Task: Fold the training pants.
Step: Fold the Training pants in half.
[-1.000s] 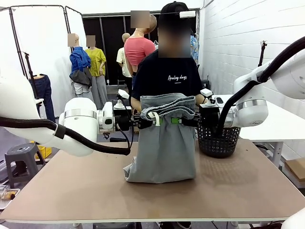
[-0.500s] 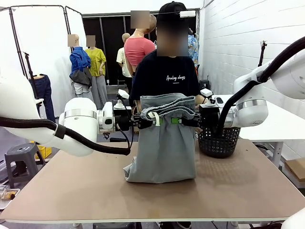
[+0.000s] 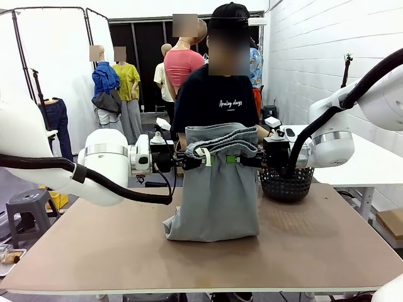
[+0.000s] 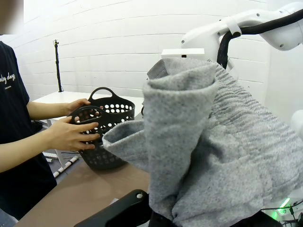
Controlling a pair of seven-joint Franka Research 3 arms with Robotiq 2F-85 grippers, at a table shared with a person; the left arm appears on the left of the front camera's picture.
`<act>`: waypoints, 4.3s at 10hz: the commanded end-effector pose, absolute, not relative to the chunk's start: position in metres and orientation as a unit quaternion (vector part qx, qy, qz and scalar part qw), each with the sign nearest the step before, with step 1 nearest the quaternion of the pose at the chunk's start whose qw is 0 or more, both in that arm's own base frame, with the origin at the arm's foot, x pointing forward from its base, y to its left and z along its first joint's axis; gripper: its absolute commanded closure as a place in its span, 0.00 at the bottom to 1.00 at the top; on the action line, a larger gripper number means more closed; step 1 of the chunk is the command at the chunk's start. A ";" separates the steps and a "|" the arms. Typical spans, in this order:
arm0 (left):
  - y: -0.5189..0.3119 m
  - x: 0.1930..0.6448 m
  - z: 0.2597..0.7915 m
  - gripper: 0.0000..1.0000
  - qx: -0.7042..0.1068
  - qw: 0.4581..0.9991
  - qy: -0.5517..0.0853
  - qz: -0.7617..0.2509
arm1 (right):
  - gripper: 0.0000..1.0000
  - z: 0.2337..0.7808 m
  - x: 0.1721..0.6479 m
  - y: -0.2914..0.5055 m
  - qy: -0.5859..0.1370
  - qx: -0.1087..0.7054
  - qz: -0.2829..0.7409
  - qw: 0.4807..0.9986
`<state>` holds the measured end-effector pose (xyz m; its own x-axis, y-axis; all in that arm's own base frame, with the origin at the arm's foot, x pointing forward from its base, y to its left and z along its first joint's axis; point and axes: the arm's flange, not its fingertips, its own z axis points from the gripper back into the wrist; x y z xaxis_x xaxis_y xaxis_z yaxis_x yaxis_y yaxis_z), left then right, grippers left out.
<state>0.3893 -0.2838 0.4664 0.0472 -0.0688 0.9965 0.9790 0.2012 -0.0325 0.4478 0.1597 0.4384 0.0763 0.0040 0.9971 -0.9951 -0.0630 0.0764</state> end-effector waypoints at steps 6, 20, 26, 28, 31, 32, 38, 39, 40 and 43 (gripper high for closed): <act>-0.284 0.389 0.466 1.00 -0.438 0.576 -0.519 -0.455 | 1.00 0.438 0.448 0.160 -0.464 0.534 0.496 0.503; -0.293 0.532 0.625 1.00 -0.403 0.620 -0.526 -0.420 | 1.00 0.590 0.589 0.209 -0.371 0.580 0.521 0.505; -0.277 0.528 0.608 1.00 -0.416 0.606 -0.525 -0.430 | 1.00 0.579 0.574 0.199 -0.383 0.584 0.520 0.492; -0.277 0.528 0.608 1.00 -0.416 0.606 -0.525 -0.430 | 1.00 0.579 0.574 0.199 -0.383 0.584 0.520 0.492; -0.268 0.538 0.608 1.00 -0.394 0.633 -0.525 -0.410 | 1.00 0.580 0.596 0.200 -0.369 0.579 0.528 0.501; -0.257 0.544 0.611 1.00 -0.389 0.648 -0.524 -0.394 | 1.00 0.585 0.609 0.203 -0.352 0.580 0.537 0.502; -0.244 0.603 0.648 1.00 -0.350 0.661 -0.556 -0.362 | 1.00 0.628 0.690 0.226 -0.394 0.516 0.531 0.545; -0.252 0.607 0.658 1.00 -0.338 0.657 -0.566 -0.365 | 1.00 0.631 0.694 0.227 -0.404 0.513 0.529 0.541; -0.254 0.609 0.659 1.00 -0.334 0.656 -0.569 -0.367 | 1.00 0.624 0.694 0.226 -0.405 0.512 0.533 0.538; -0.246 0.610 0.622 1.00 -0.354 0.668 -0.553 -0.351 | 1.00 0.578 0.670 0.215 -0.400 0.525 0.524 0.538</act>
<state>0.6134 -0.2474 0.6228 0.1172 -0.1052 0.9875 0.8640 0.5012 -0.0492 0.6887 0.2193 0.5894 0.1291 0.1485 0.9804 -0.9852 -0.0936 0.1439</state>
